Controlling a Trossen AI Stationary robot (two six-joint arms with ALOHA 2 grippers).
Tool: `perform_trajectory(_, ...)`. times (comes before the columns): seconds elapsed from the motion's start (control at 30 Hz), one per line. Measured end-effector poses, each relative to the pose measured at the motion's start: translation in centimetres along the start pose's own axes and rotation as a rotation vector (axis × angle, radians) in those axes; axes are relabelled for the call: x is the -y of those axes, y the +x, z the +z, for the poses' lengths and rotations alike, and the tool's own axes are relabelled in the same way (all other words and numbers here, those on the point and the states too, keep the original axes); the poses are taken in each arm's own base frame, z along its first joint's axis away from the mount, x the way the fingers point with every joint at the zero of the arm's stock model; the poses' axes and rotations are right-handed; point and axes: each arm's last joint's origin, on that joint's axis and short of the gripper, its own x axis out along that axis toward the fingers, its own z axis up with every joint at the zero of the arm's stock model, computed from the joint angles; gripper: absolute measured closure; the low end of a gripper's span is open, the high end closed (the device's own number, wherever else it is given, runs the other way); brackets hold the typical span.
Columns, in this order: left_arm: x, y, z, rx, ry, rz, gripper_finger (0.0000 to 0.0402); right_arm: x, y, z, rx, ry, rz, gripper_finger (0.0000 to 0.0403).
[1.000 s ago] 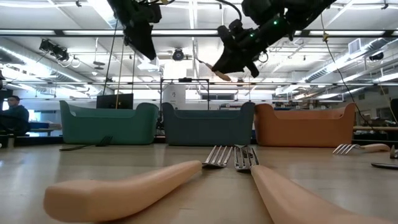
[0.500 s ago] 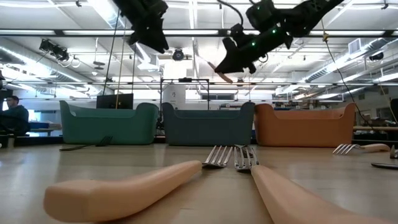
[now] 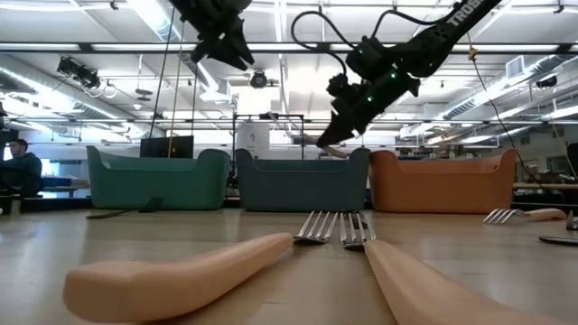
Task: Sort silverware by color (type)
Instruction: Put the top left orange fork into the blue bin, then put the top left white fork into the light green bin
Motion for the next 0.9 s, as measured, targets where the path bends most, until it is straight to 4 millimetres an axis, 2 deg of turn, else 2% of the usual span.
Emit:
perform_trajectory(0.2,-0.1,0.0,-0.4,-0.044,0.004,0.012,0.0271,0.1,0.1,-0.5,-0.064,-0.092,-0.057,0.0299)
perform_trajectory(0.67,0.0,0.0,-0.6,-0.057,-0.010,0.011,0.0271,0.4,0.0,-0.1,-0.038,-0.083,-0.136,0.0292)
perform_trajectory(0.9,0.4,-0.2,-1.4,-0.124,-0.008,0.013,0.0271,0.0,-1.6,1.3,0.017,-0.094,-0.182,0.0292)
